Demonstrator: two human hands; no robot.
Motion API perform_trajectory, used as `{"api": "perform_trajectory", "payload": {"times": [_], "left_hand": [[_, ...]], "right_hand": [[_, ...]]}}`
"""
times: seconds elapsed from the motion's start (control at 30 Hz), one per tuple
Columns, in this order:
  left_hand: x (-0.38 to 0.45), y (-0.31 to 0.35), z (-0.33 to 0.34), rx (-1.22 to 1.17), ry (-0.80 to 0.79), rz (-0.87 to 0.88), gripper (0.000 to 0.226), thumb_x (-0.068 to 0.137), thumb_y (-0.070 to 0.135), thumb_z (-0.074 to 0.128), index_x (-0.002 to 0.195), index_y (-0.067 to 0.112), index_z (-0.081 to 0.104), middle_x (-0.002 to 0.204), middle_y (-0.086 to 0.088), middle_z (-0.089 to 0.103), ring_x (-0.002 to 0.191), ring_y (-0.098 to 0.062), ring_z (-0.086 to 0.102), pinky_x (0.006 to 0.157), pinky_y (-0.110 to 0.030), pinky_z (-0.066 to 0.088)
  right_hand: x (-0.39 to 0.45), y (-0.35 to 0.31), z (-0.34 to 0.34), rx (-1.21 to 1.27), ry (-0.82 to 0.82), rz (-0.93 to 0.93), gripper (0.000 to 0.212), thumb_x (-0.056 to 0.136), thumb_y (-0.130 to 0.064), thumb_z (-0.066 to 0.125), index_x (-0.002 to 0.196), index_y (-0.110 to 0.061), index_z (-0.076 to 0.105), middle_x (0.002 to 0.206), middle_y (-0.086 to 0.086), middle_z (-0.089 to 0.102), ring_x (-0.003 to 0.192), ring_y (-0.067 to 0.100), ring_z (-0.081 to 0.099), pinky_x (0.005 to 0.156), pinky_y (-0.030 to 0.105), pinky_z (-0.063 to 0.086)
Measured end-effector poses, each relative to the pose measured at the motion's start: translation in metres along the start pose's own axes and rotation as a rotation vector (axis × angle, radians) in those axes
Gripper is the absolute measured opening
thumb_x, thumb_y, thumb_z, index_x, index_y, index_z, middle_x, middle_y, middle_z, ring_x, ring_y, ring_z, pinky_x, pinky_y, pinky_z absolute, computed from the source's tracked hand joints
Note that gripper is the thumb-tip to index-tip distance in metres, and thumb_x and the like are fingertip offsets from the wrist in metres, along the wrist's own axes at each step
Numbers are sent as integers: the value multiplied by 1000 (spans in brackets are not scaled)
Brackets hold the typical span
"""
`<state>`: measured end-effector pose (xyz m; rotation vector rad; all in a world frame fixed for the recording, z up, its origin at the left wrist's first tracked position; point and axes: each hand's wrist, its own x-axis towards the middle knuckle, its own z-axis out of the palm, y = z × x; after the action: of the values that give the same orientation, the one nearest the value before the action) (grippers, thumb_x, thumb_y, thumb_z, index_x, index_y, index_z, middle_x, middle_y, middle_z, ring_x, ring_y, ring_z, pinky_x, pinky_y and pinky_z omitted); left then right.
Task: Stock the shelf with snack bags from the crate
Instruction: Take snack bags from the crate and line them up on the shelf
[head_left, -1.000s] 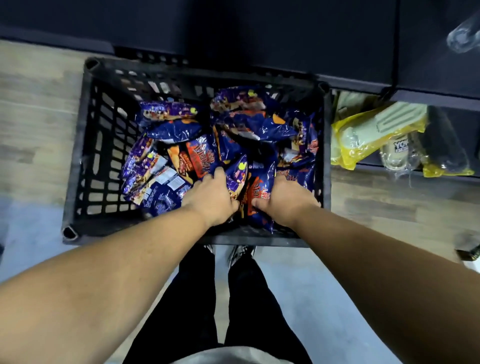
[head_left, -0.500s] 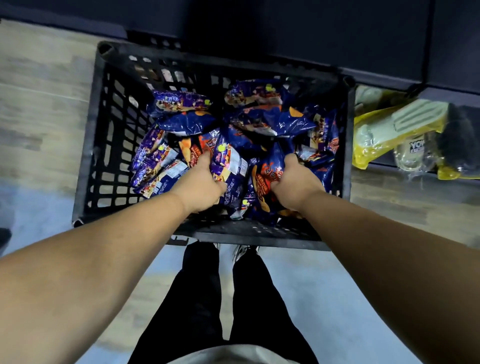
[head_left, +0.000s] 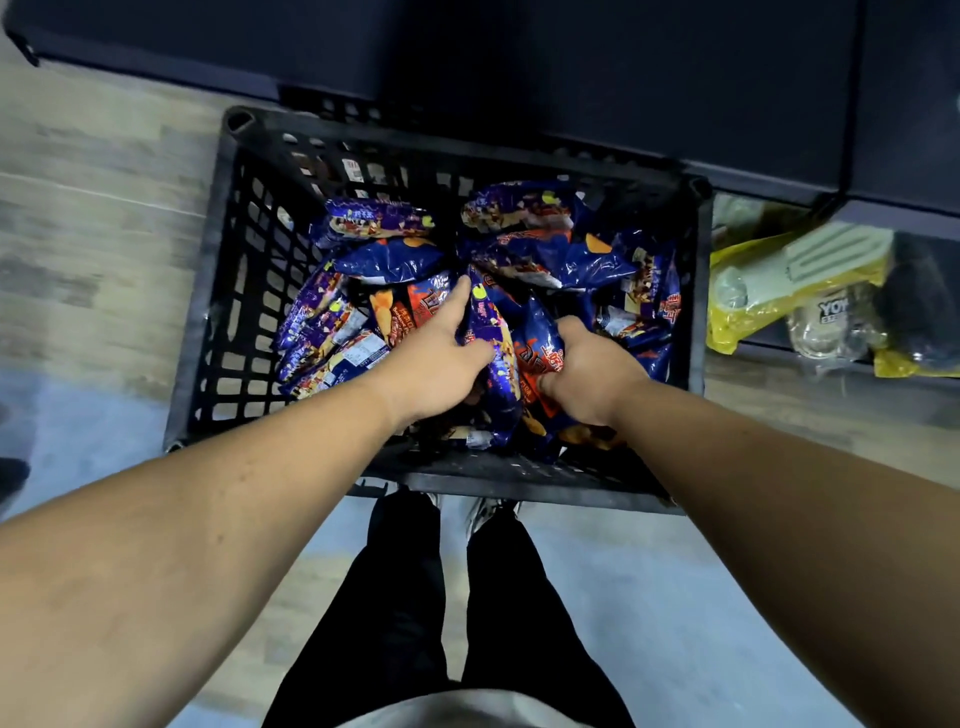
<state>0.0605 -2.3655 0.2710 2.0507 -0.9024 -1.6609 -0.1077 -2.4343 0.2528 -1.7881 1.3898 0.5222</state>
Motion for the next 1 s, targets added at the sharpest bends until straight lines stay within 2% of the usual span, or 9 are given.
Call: {"api": "perform_trajectory", "payload": {"times": [0.1,0.2,0.27,0.33,0.43,0.57,0.73,0.87,1.0], "left_hand": [[6,0,7,-109,-82,-45,77,96,17,48,153,37,-1,90,-7,73,86,-23,69,80,-43,53],[13,-1,17,-49,-50,-6,80,93,8,53,154,21,3,87,1,70,73,-11,66,63,-21,50],[18,-5,20,40,4,-4,83,91,12,61,154,18,8,82,1,66,65,-9,61,59,-17,45],[23,-9,22,176,47,13,92,87,24,69,154,23,7,103,-2,65,87,-15,63,77,-25,48],[25,-7,25,415,67,149,103,82,35,74,153,34,-2,148,-5,35,127,-24,46,104,-38,41],[31,-3,27,462,27,123,116,75,47,77,153,27,-7,158,-5,18,141,-22,28,111,-32,28],[39,-4,31,556,-49,169,120,70,54,78,154,24,-2,161,-2,12,146,-19,16,116,-31,20],[33,1,41,560,-9,237,119,72,53,77,153,31,-8,154,-3,31,139,-23,30,108,-34,29],[30,1,34,533,95,228,98,72,59,74,149,30,20,133,-7,54,122,-27,47,100,-36,40]], "right_hand": [[1,9,-2,8,-14,37,46,92,-30,60,127,-17,34,102,10,60,90,31,58,79,40,51],[1,15,-5,25,-1,70,44,92,-30,60,126,-16,35,99,10,60,88,29,59,75,38,50],[0,18,-8,28,16,67,43,92,-30,60,125,-17,36,98,8,60,88,29,59,78,40,51],[0,20,-10,9,21,53,44,92,-30,60,126,-17,35,98,7,59,89,29,58,77,37,49],[0,23,-13,-6,6,40,47,93,-30,59,130,-14,34,93,5,54,89,28,55,74,35,45],[-1,27,-13,12,9,29,42,92,-29,61,124,-15,37,100,6,56,92,27,55,76,34,44],[0,33,-12,64,16,33,43,89,-28,64,123,-17,40,101,7,62,90,26,60,83,43,53],[-2,37,-14,84,18,11,42,87,-27,65,121,-18,42,105,7,63,95,28,60,87,42,51],[-4,36,-17,110,30,-14,45,89,-26,65,126,-17,42,104,7,65,96,28,60,88,41,50]]}}
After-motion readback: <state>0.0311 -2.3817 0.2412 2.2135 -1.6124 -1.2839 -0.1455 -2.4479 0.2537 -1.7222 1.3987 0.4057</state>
